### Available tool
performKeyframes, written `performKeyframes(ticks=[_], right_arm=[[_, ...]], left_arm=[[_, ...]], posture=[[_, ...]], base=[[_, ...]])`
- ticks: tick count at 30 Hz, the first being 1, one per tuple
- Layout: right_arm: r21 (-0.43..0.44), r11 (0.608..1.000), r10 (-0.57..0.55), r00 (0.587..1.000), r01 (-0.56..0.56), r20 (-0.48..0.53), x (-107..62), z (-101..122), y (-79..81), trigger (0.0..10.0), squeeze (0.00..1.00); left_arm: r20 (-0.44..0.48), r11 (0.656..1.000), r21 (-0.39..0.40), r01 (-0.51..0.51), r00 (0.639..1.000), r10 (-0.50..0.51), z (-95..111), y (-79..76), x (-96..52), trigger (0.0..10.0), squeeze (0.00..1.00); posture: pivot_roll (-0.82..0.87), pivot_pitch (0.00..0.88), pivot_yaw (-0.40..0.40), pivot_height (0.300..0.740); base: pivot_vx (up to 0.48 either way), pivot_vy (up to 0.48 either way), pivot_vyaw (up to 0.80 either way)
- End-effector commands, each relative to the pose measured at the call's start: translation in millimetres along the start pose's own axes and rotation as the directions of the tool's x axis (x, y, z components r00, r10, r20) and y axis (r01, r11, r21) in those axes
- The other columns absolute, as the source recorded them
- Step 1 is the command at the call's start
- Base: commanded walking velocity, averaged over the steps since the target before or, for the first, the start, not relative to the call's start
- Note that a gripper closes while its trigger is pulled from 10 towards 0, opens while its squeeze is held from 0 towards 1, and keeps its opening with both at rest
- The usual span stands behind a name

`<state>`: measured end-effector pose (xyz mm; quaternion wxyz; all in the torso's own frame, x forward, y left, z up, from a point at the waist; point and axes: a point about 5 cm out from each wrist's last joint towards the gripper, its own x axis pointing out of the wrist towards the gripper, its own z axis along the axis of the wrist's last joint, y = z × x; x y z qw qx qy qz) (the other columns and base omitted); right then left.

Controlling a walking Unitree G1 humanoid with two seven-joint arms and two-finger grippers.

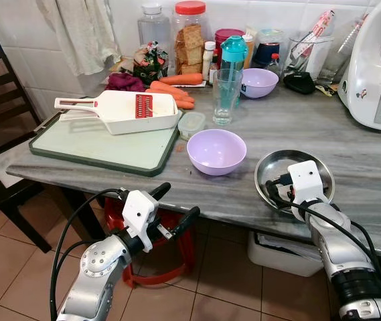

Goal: Setting the table

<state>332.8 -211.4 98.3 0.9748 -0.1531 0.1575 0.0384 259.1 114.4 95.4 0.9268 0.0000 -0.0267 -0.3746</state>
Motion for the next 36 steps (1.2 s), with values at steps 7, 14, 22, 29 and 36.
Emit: performKeyframes(ticks=[7,14,22,29,36], right_arm=[[0.038,0.998,0.056,0.998,-0.055,-0.024,6.5,6,9.5,10.0,1.0],[0.091,0.99,0.109,0.994,-0.107,-0.016,14.1,15,21.3,10.0,1.0],[0.119,0.98,0.158,0.987,-0.157,-0.005,22.6,25,36.0,10.0,0.96],[0.138,0.973,0.188,0.982,-0.187,0.005,26.5,31,45.4,10.0,0.93],[0.137,0.97,0.201,0.979,-0.203,0.025,28.6,37,52.4,10.0,0.88]], left_arm=[[-0.017,1.0,0.002,0.016,1.0,-0.016,-1,-0.7,0.7,10.0,0.0],[-0.026,1.0,0.004,0.009,1.0,-0.009,-3,-0.8,1.1,10.0,0.0],[-0.034,1.0,0.012,-0.001,0.999,0.001,-3,0.3,0.3,10.0,0.0],[-0.038,1.0,0.014,-0.001,0.999,0.002,-4,-0.2,0.1,10.0,0.0],[-0.037,1.0,0.015,-0.002,0.999,0.003,-3,-1.0,0.9,10.0,0.0]], posture=[[-0.01,0.0,0.023,0.74],[-0.01,0.0,0.021,0.74],[0.0,0.0,0.016,0.74],[0.0,0.0,0.015,0.74],[0.01,0.0,0.012,0.74]], base=[[0.0,0.0,0.0],[0.0,0.0,0.0],[0.0,0.0,0.0],[0.0,0.0,0.0],[0.0,0.0,0.0]])
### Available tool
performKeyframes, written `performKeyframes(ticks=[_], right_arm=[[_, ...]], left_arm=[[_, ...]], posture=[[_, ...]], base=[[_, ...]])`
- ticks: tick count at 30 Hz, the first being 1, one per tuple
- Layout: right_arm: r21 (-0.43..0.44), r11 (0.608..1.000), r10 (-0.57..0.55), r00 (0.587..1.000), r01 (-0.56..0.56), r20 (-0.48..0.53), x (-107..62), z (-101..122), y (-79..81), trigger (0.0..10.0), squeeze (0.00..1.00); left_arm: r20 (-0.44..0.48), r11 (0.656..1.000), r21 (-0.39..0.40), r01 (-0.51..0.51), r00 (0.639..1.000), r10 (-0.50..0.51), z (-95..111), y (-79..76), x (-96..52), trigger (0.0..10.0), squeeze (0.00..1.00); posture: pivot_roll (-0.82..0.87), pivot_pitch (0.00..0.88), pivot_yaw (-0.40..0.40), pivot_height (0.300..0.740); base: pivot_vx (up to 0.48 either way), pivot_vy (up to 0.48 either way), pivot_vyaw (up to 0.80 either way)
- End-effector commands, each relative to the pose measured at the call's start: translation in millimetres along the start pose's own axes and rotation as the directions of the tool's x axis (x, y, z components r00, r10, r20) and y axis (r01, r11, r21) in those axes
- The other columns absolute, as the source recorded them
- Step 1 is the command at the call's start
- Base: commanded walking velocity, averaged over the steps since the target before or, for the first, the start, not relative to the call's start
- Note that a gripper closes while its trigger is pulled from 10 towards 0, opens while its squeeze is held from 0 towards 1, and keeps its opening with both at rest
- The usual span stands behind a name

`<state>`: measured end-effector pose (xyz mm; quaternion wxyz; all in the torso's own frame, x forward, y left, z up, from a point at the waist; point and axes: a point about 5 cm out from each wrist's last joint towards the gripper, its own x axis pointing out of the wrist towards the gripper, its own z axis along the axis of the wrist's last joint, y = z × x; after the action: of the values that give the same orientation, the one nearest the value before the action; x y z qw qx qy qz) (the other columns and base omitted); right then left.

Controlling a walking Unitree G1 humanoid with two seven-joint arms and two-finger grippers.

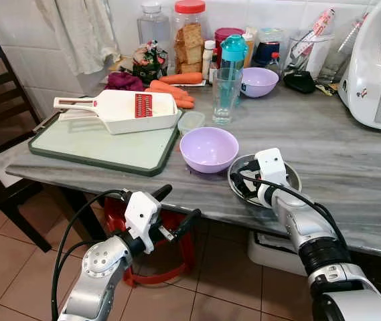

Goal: Setting the table

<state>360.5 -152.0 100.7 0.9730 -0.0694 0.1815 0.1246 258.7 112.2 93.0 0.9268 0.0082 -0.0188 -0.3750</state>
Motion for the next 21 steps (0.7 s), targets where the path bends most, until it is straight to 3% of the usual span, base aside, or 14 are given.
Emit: performKeyframes(ticks=[1,5,6,7,8,9,10,17,21], right_arm=[[-0.005,1.0,-0.003,0.999,0.003,0.033,0.7,9,-0.3,10.0,0.87],[-0.025,0.999,-0.043,0.997,0.045,0.068,-4.9,12,-8.9,10.0,0.77],[-0.037,0.996,-0.075,0.992,0.079,0.098,-10.3,14,-15.1,10.0,0.48],[-0.035,0.995,-0.091,0.99,0.096,0.112,-13.0,15,-17.7,10.0,0.48],[-0.035,0.994,-0.098,0.988,0.103,0.118,-14.3,15,-18.8,10.0,0.31],[-0.035,0.994,-0.102,0.987,0.107,0.123,-15.1,15,-19.4,10.0,0.31],[-0.031,0.992,-0.117,0.98,0.123,0.158,-21.0,17,-21.8,10.0,0.0],[0.003,0.975,-0.215,0.937,0.222,0.274,-47.4,14,-30.3,10.0,0.0],[0.044,0.955,-0.289,0.89,0.293,0.352,-70.9,9,-33.1,10.0,0.0]], left_arm=[[-0.016,1.0,0.006,-0.005,1.0,0.005,-1,1.1,-0.2,10.0,0.0],[-0.015,1.0,0.006,-0.01,1.0,0.01,-1,1.7,-0.6,10.0,0.0],[-0.013,1.0,0.005,-0.013,1.0,0.013,0,2.0,-0.9,10.0,0.0],[-0.013,1.0,0.006,-0.013,1.0,0.013,0,2.1,-1.0,10.0,0.0],[-0.012,1.0,0.005,-0.013,1.0,0.013,0,2.1,-1.0,10.0,0.0],[-0.011,1.0,0.005,-0.013,1.0,0.013,0,2.1,-1.0,10.0,0.0],[-0.008,1.0,0.001,-0.013,1.0,0.013,0,2.2,-1.0,10.0,0.0],[0.0,1.0,-0.003,-0.015,1.0,0.015,1,3.7,-0.2,10.0,0.0],[0.013,0.999,-0.018,-0.041,0.999,0.041,2,7.5,-1.0,10.0,0.0]], posture=[[0.01,0.0,0.011,0.74],[0.01,0.0,0.009,0.74],[0.01,0.0,0.01,0.74],[0.0,0.0,0.011,0.74],[0.0,0.0,0.011,0.74],[0.0,0.0,0.011,0.74],[0.0,0.0,0.014,0.74],[-0.01,0.0,0.025,0.74],[-0.03,0.0,0.031,0.74]], base=[[0.0,0.0,0.0],[0.0,0.0,0.0],[0.0,0.0,0.0],[0.0,0.0,0.0],[0.0,0.0,0.0],[0.0,0.0,0.0],[0.0,0.0,0.0],[0.0,0.0,0.0],[0.0,0.0,0.0]])
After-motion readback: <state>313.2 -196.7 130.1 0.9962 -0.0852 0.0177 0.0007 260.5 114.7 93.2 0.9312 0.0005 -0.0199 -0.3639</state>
